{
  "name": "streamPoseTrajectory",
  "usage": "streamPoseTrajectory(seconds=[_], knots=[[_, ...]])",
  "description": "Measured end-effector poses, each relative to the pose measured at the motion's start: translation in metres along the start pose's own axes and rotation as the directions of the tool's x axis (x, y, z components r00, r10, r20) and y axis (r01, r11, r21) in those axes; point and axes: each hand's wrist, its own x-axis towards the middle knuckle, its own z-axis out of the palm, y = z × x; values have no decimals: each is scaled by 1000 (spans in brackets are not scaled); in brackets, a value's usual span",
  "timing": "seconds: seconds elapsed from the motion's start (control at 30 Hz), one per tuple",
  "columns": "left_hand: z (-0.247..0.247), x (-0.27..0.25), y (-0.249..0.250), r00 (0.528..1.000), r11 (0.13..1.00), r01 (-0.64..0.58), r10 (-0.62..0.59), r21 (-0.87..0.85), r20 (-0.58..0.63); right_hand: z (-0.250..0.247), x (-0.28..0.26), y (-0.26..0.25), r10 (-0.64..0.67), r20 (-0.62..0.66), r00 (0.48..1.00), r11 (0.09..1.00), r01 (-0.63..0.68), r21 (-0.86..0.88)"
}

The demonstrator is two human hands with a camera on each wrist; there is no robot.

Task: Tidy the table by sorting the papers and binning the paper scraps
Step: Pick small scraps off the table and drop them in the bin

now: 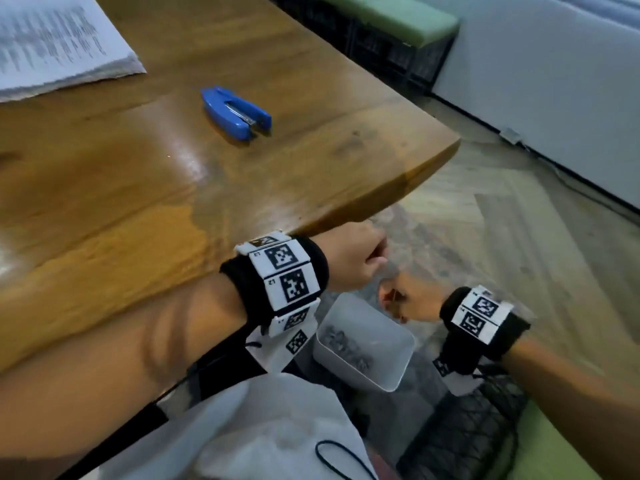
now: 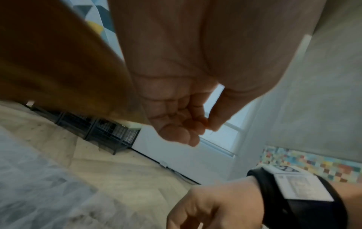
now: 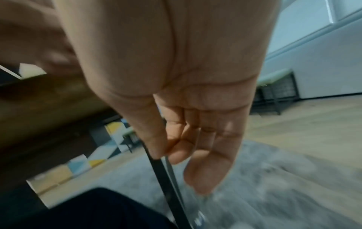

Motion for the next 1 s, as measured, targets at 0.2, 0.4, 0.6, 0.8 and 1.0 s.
streamPoseTrajectory(seconds=[0.2,0.4,0.6,0.8,1.0], knots=[[59,47,-14,977,997,75,-70,-16,201,60,49,53,243,-27,970,969,-241,54],[99,86,-28,953,975,221,-213,-13,216,90,79,84,338,-92,936,936,-325,137],[129,110,-41,909,933,359,-344,-25,235,90,86,99,407,-97,908,899,-379,222],[147,120,-47,885,935,352,-350,51,308,91,86,108,403,-105,909,897,-370,243],[154,120,-47,881,929,351,-370,118,294,99,83,106,437,-147,887,893,-409,187]])
